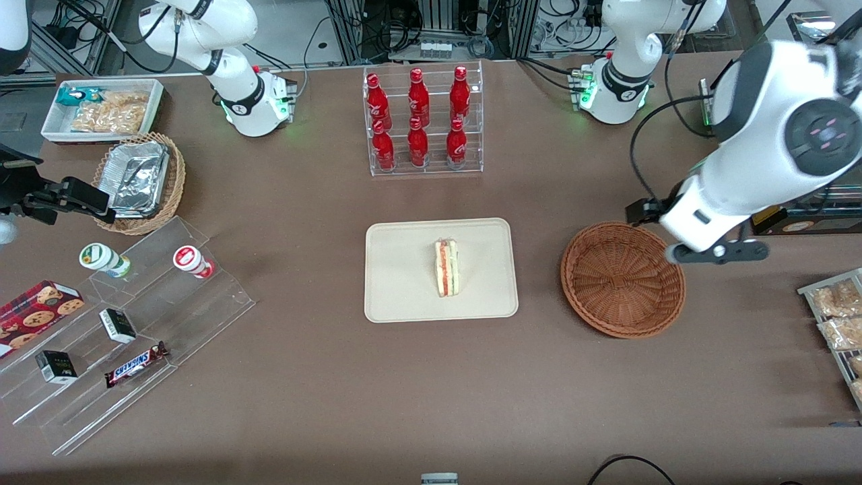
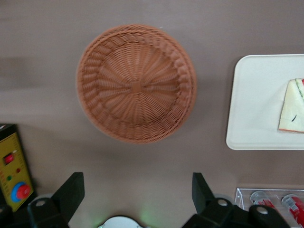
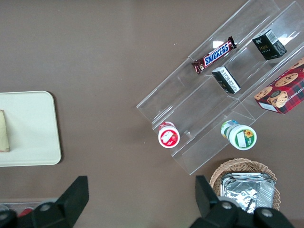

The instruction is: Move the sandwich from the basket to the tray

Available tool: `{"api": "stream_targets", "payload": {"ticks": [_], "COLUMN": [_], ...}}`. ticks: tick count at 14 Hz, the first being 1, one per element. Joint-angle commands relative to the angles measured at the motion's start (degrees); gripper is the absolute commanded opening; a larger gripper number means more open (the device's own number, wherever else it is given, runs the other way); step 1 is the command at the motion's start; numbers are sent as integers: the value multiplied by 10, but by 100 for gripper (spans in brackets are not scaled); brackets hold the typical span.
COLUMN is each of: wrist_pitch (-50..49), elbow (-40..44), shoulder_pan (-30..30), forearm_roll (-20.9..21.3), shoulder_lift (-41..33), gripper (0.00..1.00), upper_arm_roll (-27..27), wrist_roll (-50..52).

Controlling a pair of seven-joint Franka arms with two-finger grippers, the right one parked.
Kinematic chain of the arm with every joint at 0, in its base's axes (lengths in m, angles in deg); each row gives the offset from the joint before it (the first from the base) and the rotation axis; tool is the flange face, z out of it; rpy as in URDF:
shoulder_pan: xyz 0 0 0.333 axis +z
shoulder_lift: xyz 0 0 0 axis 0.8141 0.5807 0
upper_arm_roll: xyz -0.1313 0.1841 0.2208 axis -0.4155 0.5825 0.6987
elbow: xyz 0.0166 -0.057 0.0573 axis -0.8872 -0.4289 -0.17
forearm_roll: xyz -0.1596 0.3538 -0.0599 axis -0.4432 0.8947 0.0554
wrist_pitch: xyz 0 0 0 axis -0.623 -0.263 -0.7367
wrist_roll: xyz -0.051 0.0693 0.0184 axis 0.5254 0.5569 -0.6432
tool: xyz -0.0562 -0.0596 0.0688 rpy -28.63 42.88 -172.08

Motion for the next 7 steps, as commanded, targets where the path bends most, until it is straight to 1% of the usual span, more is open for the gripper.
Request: {"api": "stream_targets", "payload": {"ticks": [1, 4, 6, 7], "wrist_pitch": [-9, -8, -4, -3], "elbow": [-25, -21, -20, -21], "shoulder_pan": [34, 57, 57, 57], "forearm_roll": [-2, 3, 3, 3], "shoulder_lift": [-61, -92, -95, -95], "gripper": [100, 100, 100, 100], "upper_arm_roll": [-10, 2, 36, 45], "wrist_roll": [-55, -144, -193, -204]}}
